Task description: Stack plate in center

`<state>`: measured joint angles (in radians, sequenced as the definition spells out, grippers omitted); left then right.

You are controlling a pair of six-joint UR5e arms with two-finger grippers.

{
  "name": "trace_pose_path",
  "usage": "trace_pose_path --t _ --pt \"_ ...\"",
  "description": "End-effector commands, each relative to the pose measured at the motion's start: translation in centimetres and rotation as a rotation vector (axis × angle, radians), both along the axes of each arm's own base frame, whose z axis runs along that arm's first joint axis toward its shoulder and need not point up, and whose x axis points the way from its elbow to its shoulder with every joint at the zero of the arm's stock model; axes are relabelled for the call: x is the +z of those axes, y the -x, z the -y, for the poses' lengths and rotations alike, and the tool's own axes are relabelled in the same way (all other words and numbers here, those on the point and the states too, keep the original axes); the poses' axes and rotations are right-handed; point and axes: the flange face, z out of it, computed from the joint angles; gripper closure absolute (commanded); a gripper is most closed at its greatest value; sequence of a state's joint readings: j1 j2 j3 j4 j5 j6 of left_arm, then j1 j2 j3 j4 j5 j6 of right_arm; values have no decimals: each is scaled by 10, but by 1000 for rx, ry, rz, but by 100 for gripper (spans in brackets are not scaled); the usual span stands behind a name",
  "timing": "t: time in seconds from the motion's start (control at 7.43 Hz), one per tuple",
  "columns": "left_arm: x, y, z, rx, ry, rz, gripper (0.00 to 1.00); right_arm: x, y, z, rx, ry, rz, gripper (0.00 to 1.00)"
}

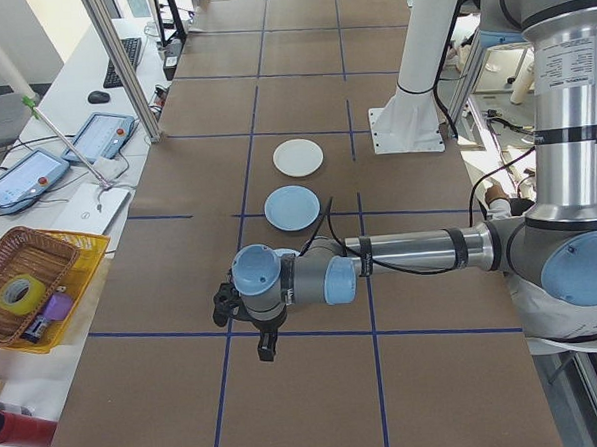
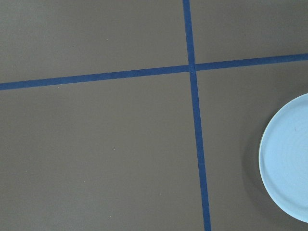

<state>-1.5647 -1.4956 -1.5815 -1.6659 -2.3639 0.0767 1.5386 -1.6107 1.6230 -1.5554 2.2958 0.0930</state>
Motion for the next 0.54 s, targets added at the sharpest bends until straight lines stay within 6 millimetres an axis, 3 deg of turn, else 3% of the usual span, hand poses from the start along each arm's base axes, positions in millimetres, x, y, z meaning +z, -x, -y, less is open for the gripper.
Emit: trace_pose_path --t 0.0,0.13,0.4 --pt "-7 0 3 3 -21 -1 0 0 0 0 -1 -1 -1 0" --pt "-5 0 4 2 -16 0 0 0 0 0 -1 -1 1 0" --pt "-20 -1 11 8 -84 -3 0 0 0 0 0 0 -1 0"
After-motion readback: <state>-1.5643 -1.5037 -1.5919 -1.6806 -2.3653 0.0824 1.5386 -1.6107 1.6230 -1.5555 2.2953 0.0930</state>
